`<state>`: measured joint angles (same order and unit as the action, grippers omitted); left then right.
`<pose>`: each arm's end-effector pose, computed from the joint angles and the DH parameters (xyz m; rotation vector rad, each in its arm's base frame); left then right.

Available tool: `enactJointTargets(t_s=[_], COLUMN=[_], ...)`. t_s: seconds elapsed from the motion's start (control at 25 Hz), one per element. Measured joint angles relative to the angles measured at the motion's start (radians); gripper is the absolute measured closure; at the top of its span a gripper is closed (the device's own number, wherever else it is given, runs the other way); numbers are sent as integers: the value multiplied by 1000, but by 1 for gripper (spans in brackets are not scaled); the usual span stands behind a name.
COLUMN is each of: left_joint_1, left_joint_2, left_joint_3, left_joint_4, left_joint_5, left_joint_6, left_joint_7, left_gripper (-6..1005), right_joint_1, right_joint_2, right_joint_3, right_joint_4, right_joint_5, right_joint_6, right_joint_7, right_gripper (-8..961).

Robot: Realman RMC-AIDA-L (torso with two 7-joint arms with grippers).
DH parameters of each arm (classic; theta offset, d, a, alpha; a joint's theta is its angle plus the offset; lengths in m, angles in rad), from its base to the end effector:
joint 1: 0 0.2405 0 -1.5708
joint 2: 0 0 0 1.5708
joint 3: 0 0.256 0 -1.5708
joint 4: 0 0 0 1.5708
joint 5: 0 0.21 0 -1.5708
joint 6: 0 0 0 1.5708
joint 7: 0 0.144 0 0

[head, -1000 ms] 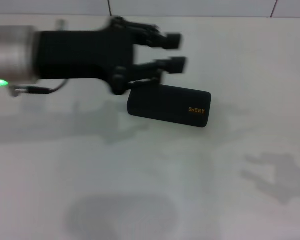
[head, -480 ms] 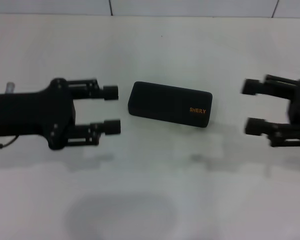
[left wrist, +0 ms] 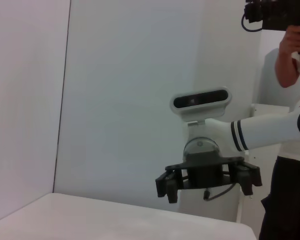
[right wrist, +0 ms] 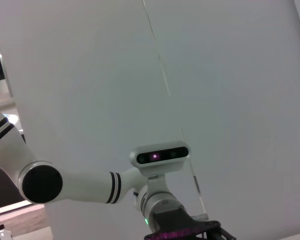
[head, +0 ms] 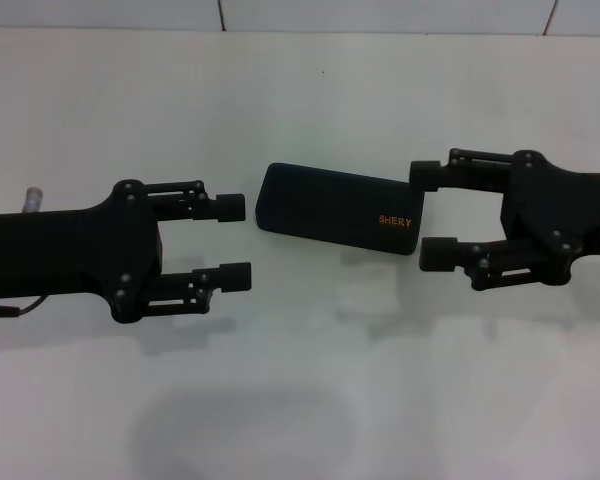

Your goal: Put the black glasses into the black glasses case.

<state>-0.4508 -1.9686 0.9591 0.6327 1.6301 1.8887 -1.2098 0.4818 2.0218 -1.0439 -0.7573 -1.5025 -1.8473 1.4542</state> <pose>-0.2394 0.2858 0.0331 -2.9020 -0.2099 -1.0914 0.1940 0.3009 0.0263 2.8373 -0.3275 -1.1885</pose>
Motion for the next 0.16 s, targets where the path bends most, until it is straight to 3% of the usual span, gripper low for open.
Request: enactJointTargets(t_s=[0.16], left_joint_1=[-4], left_joint_2=[-2], left_joint_3=[-1], left_joint_4=[-10], left_joint_5=[0], left_joint_6=[-11], left_joint_7=[2], left_gripper=[332], right_joint_1=[4], right_joint_2=[0], right_joint_3=[-20], right_joint_4=[22], right_joint_5=[-6], right_joint_6=[2], right_joint_7=[-1], right_gripper=[100])
